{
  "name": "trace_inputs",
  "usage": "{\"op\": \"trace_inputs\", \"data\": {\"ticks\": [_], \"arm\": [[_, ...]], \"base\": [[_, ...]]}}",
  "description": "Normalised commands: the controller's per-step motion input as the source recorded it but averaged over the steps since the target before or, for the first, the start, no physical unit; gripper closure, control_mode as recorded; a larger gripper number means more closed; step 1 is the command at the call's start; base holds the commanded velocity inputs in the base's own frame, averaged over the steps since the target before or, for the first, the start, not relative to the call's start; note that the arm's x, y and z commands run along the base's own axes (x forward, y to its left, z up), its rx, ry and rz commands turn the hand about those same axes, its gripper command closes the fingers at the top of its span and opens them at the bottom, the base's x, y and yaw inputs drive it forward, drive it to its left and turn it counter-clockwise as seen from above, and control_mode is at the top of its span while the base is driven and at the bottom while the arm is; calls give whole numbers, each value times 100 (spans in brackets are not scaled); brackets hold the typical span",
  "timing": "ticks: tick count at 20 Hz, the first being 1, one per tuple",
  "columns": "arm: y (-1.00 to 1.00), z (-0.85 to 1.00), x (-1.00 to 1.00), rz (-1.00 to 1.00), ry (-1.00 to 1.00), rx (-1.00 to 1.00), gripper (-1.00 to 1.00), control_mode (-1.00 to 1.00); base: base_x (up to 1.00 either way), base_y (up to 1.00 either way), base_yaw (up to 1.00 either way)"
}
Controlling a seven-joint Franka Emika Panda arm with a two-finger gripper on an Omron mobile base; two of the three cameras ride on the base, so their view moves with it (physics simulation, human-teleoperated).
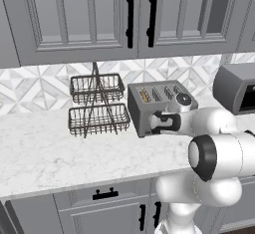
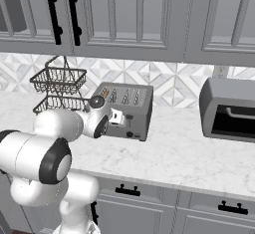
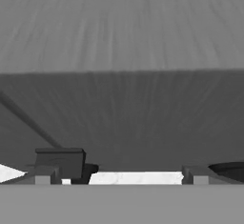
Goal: Start the toaster. Once the lever pops up, take the bread to the plate on the dining counter.
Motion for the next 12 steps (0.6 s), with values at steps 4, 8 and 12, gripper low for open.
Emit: {"op": "trace_inputs", "data": {"ticks": [4,8,12], "arm": [[0,-26,0,0,0,0,-100,-100],[0,-16,0,0,0,0,-100,-100],[0,0,0,0,0,0,-100,-100]], "base": [[0,0,0],[0,0,0],[0,0,0]]}}
